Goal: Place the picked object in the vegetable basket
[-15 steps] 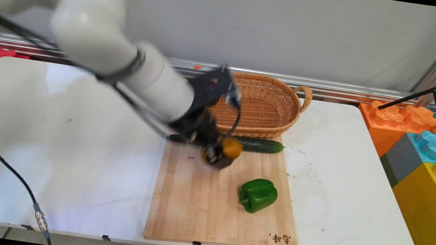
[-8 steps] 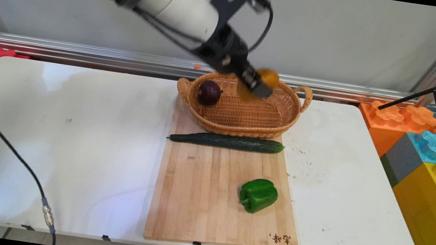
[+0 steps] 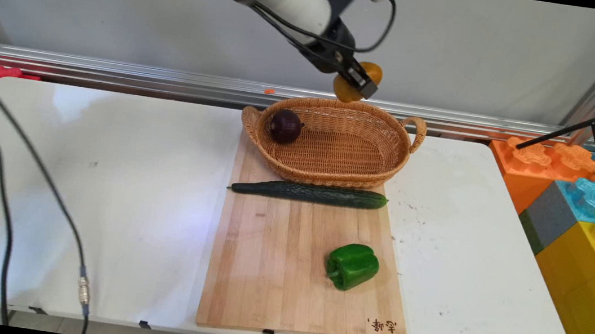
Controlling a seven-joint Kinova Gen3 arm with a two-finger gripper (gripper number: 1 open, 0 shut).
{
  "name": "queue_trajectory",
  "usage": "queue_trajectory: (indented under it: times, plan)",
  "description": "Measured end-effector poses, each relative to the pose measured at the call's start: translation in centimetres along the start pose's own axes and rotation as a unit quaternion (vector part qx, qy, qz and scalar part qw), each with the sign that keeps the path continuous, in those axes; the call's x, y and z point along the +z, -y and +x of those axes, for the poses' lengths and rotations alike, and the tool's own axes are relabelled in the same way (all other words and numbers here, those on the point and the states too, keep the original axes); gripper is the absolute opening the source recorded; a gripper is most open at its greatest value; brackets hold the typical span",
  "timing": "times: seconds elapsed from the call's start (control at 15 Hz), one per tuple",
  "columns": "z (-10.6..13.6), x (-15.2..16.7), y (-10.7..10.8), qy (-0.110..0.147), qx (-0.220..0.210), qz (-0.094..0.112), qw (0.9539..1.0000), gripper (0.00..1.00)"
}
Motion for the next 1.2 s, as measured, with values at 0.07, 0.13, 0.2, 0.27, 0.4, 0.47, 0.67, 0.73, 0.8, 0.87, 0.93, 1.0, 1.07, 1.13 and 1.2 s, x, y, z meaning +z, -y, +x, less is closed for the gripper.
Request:
queue_trajectory:
  times: [0.07, 0.13, 0.2, 0.27, 0.4, 0.47, 0.67, 0.73, 0.8, 0.87, 0.93, 1.0, 1.07, 1.13, 1.2]
  plan:
    - [0.2, 2.0, 0.3, 0.006, 0.002, 0.008, 1.0, 0.0]
    - [0.3, 3.6, 0.6, 0.011, 0.003, 0.012, 0.9999, 0.0]
    - [0.3, 5.6, 0.9, 0.018, 0.005, 0.017, 0.9997, 0.0]
    - [0.1, 7.5, 1.2, 0.026, 0.006, 0.02, 0.9994, 0.0]
    - [-0.5, 10.3, 1.7, 0.04, 0.007, 0.021, 0.9989, 0.0]
    - [-0.9, 11.9, 1.9, 0.05, 0.007, 0.023, 0.9985, 0.0]
    - [-2.2, 15.8, 2.4, 0.072, 0.002, 0.019, 0.9972, 0.0]
    - [-2.4, 16.9, 2.4, 0.076, 0.001, 0.015, 0.997, 0.0]
    - [-2.5, 17.8, 2.3, 0.078, 0.001, 0.012, 0.9969, 0.0]
    - [-2.6, 18.7, 2.2, 0.081, 0.002, 0.009, 0.9967, 0.0]
    - [-2.5, 19.3, 2.2, 0.082, 0.003, 0.009, 0.9966, 0.0]
    - [-2.5, 19.7, 2.1, 0.083, 0.003, 0.009, 0.9965, 0.0]
    - [-2.3, 20.1, 2.0, 0.084, 0.004, 0.007, 0.9965, 1.0]
    - [-1.9, 20.3, 1.8, 0.082, 0.005, 0.006, 0.9966, 1.0]
    - [-1.6, 20.3, 1.5, 0.082, 0.005, 0.004, 0.9966, 1.0]
